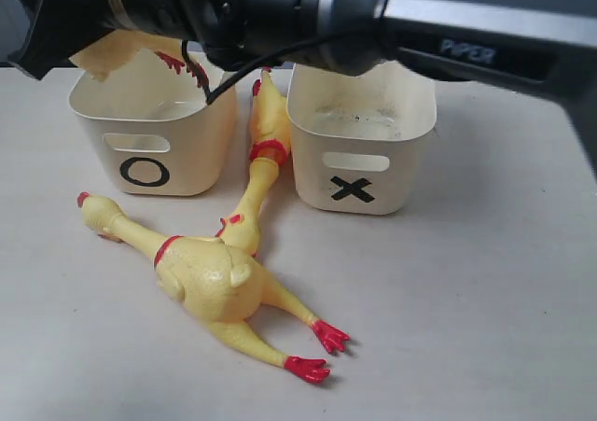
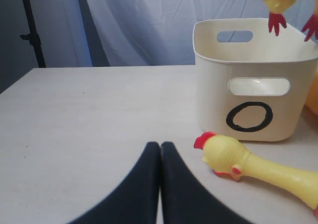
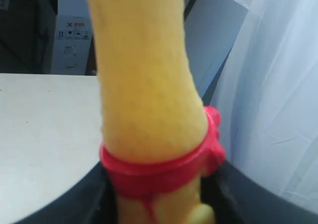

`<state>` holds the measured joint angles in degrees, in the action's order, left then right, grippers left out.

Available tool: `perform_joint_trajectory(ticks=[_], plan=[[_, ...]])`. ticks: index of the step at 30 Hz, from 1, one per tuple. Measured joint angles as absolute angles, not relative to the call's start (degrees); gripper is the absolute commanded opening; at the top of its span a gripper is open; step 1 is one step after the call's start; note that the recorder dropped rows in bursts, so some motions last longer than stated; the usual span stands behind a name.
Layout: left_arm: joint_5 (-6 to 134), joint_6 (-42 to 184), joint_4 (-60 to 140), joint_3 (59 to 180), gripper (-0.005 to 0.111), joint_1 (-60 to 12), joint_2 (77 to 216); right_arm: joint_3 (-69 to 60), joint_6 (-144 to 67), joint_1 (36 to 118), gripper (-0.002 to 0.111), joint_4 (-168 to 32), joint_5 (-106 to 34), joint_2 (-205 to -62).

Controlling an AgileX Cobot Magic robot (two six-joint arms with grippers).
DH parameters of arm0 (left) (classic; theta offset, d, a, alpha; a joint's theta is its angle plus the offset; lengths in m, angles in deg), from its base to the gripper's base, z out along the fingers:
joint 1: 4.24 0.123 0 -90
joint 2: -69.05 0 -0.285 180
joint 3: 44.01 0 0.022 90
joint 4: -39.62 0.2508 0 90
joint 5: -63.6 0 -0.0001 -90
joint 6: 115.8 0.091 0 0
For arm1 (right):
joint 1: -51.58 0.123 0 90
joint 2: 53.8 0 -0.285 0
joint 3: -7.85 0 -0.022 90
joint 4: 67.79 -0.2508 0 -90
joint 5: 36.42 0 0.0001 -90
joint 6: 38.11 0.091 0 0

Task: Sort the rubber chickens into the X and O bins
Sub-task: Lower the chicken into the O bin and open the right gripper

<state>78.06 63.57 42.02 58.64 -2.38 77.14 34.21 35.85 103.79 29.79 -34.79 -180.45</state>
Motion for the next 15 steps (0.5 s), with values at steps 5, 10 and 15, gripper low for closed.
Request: perform_joint_trajectory(ticks=[5,10,15], plan=[[78.1,63.6,42.0,58.6,0.000,-2.4,77.1,43.3,35.2,102.3,-0.001,27.8,-33.2,-187.1],[78.1,63.6,42.0,58.6,0.000,-2.4,77.1,50.6,35.1,99.6,-0.001,21.0,-34.0,-192.4],[78.1,63.6,42.0,58.6,0.000,-2.4,77.1,52.6,35.1,96.4,-0.001,12.1,-35.0,-195.2]])
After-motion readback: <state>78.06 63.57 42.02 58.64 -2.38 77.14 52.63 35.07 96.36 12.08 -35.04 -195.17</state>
